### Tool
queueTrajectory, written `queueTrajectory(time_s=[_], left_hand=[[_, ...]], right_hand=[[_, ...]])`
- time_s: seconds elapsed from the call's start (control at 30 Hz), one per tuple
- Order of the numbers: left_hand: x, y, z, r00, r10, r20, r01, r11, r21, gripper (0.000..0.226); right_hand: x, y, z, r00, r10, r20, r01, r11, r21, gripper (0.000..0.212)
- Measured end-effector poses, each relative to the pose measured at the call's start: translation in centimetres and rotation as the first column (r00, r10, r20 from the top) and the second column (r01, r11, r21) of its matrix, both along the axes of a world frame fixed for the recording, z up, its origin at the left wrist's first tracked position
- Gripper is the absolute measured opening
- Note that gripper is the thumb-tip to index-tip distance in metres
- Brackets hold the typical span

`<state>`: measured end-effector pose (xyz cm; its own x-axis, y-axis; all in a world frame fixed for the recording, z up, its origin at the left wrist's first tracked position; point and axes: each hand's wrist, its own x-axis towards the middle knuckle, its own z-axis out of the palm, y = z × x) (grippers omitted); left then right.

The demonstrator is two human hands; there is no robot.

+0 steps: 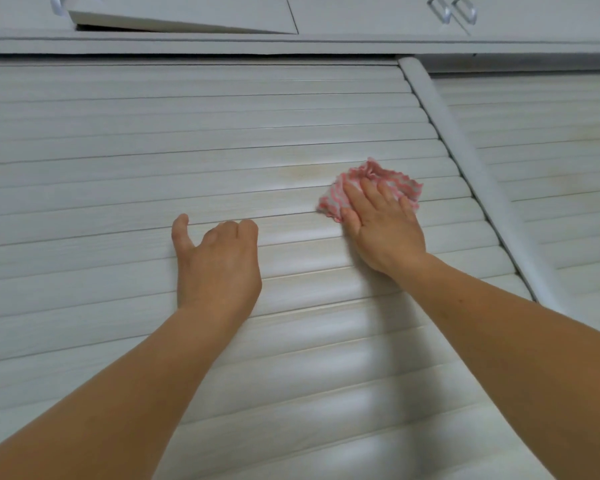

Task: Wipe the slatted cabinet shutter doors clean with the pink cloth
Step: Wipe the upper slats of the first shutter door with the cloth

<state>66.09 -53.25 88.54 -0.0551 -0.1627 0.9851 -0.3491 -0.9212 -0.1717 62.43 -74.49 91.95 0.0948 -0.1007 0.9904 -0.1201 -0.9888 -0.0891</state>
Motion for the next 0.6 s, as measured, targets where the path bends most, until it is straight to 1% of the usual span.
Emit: queueTrajectory(time_s=[0.27,0.4,0.43,0.5,0.6], left_hand=[[0.3,0.1,0.0,0.998,0.019,0.065,-0.019,1.0,-0.001,0.036],[0.4,-0.1,0.0,0.999,0.017,0.044,-0.017,1.0,-0.019,0.033],[0.4,-0.2,0.0,0.998,0.013,0.054,-0.012,1.0,-0.025,0.032],[0.6,-0.3,-0.1,0.998,0.023,0.065,-0.02,0.999,-0.033,0.032],[0.6,-0.5,0.0,0.997,0.037,0.067,-0.035,0.999,-0.036,0.033]], right_hand=[[-1.9,-6.3,1.1,0.991,-0.134,-0.01,0.134,0.974,0.185,0.05],[-2.0,-6.9,1.2,0.997,-0.073,0.034,0.058,0.949,0.309,0.05],[-1.8,-6.4,1.3,0.997,-0.056,0.054,0.036,0.95,0.31,0.049],[-1.2,-4.5,1.6,0.996,-0.043,0.08,0.022,0.969,0.248,0.048],[-0.1,-1.2,1.4,0.993,-0.045,0.106,0.039,0.997,0.059,0.044]])
